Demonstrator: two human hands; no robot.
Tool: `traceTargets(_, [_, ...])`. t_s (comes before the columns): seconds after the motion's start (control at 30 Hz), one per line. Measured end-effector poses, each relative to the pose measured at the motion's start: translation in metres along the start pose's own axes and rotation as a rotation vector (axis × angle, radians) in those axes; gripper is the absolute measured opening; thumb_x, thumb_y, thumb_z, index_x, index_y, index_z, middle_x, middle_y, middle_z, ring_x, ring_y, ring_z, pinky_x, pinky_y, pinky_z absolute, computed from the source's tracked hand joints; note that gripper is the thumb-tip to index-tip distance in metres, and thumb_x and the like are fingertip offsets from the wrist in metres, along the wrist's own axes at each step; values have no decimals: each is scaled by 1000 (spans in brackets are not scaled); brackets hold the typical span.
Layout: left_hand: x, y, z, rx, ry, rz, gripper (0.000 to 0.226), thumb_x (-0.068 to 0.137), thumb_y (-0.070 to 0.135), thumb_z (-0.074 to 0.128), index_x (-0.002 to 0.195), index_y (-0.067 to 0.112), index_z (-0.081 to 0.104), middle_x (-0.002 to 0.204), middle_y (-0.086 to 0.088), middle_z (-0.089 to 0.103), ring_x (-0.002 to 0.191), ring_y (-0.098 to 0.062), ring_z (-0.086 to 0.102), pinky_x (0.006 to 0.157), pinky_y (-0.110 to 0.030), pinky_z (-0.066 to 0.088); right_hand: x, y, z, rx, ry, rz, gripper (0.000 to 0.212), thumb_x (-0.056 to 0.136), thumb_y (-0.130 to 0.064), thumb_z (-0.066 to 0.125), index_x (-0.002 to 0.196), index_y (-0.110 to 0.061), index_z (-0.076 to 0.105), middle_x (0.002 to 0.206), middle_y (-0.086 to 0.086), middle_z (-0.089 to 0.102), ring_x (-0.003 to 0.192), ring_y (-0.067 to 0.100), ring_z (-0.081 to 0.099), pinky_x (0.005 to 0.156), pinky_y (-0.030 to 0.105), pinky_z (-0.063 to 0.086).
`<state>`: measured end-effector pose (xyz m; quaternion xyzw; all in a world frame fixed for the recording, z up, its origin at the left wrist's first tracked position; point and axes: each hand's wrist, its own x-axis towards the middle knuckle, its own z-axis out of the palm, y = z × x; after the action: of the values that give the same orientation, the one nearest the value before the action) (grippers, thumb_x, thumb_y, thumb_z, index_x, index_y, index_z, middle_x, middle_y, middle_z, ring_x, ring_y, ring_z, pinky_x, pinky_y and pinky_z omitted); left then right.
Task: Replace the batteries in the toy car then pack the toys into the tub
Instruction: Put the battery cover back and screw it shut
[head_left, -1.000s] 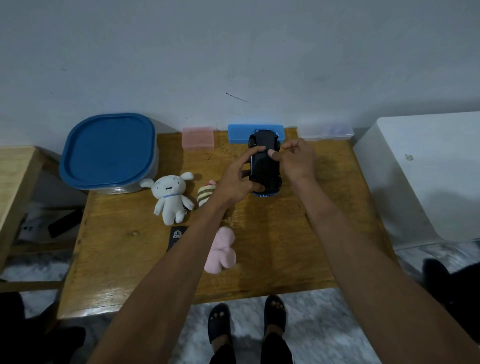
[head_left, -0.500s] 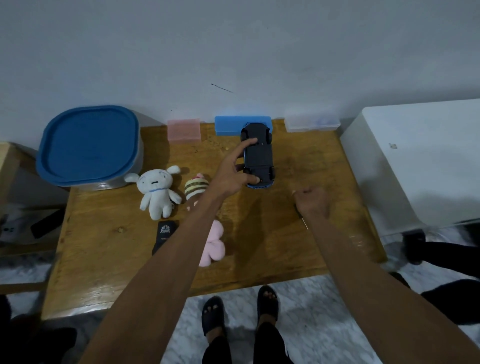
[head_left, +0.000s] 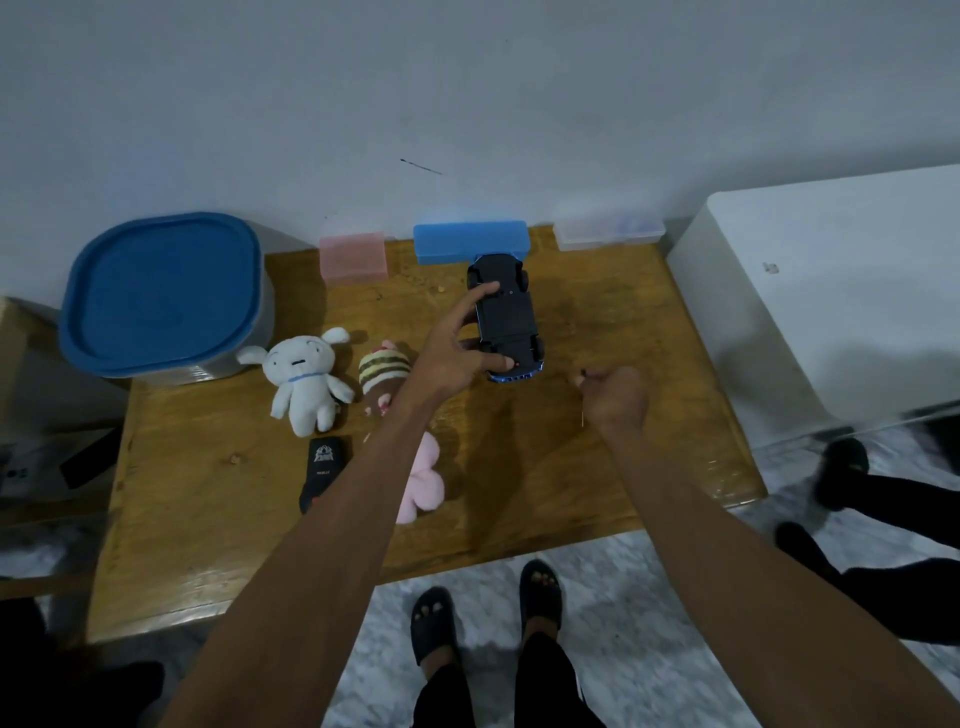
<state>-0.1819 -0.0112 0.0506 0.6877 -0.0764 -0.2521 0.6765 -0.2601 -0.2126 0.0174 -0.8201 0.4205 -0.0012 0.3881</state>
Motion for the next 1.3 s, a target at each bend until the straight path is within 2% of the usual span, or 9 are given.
traceTargets(0.07, [-2, 1, -2, -33, 3, -22, 94, 67, -14, 82, 138, 42, 52, 146, -7, 45, 115, -33, 64, 88, -54, 59, 3, -21, -7, 225, 15, -18, 10, 92, -12, 72, 102, -11, 74, 99, 4, 72, 67, 6, 62, 50, 4, 42])
traceTargets(0.2, [-7, 8, -5, -21, 9, -7, 94, 68, -15, 81, 139, 40, 52, 144, -7, 46, 117, -32, 62, 87, -52, 60, 2, -75, -24, 656, -16, -82, 9, 91, -7, 71, 97, -12, 67, 99, 11, 72, 86, 22, 74, 71, 24, 60])
traceTargets(0.3, [-11, 13, -8, 0, 7, 29, 94, 69, -16, 80, 141, 36, 51, 142, -9, 47, 116, -30, 63, 85, -46, 62, -1, -112, -32, 826, -20, -160, 11, 89, -4, 73, 95, -9, 66, 94, 14, 72, 81, 24, 76, 75, 33, 63])
traceTargets(0.43, [-14, 16, -11, 5, 9, 51, 95, 68, -18, 79, 145, 29, 48, 142, -9, 47, 102, -12, 67, 78, -37, 62, -10, -137, -29, 766, -76, -270, 9, 90, -4, 72, 98, -4, 66, 92, 18, 73, 80, 27, 76, 74, 33, 64])
traceTargets(0.63, [-18, 16, -19, -14, 8, 40, 95, 69, -20, 77, 146, 28, 47, 139, -9, 48, 98, -17, 69, 73, -32, 61, -19, -136, -15, 636, -101, -347, 11, 93, -5, 69, 103, -1, 65, 89, 16, 72, 77, 20, 76, 69, 24, 62])
traceTargets(0.8, [-18, 10, -25, -15, 1, 54, 96, 69, -20, 77, 147, 26, 46, 141, -11, 47, 98, -8, 70, 74, -29, 60, -22, -138, -11, 612, -106, -376, 12, 93, -6, 69, 104, -1, 65, 90, 14, 72, 77, 18, 76, 69, 23, 61])
traceTargets(1.0, [-18, 7, -27, -31, 12, 59, 94, 69, -19, 77, 143, 31, 48, 142, -11, 48, 115, -30, 63, 75, -29, 60, -19, -137, -7, 577, -104, -396, 12, 93, -6, 69, 104, -3, 65, 91, 14, 72, 80, 19, 76, 70, 26, 62])
traceTargets(1.17, [-17, 7, -27, -43, 23, 60, 93, 68, -18, 77, 141, 34, 50, 141, -8, 48, 122, -34, 58, 78, -32, 61, -19, -137, -5, 586, -87, -395, 12, 94, -5, 68, 105, -4, 64, 92, 14, 71, 78, 16, 76, 71, 26, 62])
traceTargets(1.3, [-18, 7, -27, -72, 26, 52, 93, 68, -20, 77, 141, 32, 50, 141, -10, 48, 118, -37, 62, 75, -33, 61, -20, -138, -5, 604, -80, -374, 13, 94, -4, 67, 106, -2, 64, 91, 14, 71, 77, 16, 76, 70, 25, 62])
